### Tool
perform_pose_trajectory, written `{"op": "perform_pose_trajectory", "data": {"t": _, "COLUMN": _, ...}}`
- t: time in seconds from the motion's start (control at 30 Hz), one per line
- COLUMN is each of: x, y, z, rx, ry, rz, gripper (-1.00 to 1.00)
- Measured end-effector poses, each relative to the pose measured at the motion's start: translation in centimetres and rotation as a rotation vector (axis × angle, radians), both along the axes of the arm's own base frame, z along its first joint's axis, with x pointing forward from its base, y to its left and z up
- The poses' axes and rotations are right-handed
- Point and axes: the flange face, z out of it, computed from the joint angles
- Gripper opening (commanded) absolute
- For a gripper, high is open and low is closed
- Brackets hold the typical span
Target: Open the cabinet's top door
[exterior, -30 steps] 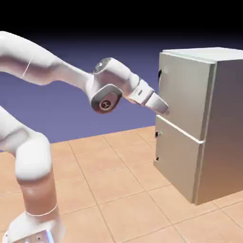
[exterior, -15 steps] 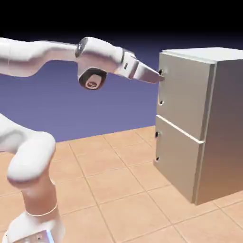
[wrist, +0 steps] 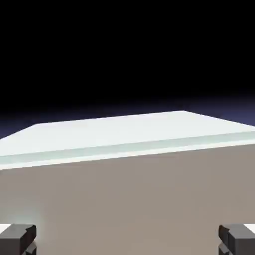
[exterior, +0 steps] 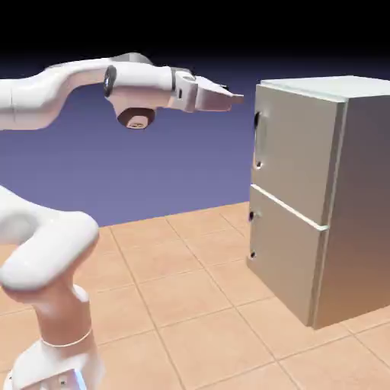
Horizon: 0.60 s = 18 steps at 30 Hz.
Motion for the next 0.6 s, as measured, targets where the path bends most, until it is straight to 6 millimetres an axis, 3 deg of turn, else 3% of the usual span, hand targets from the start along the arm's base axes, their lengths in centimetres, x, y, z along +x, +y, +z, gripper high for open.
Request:
{"op": "perform_pose_trajectory", "data": {"t": 0.3, "x": 2.2, "y": 4.9, "z": -4.0, "rx": -0.036, "ry": -0.073, "rz": 0.013, "gripper": 0.0}}
{"op": "perform_pose_trajectory", "data": {"t": 0.6, "x": 6.3, "y": 8.2, "z": -11.3, "rx": -0.071, "ry": -0.101, "rz": 0.017, "gripper": 0.0}}
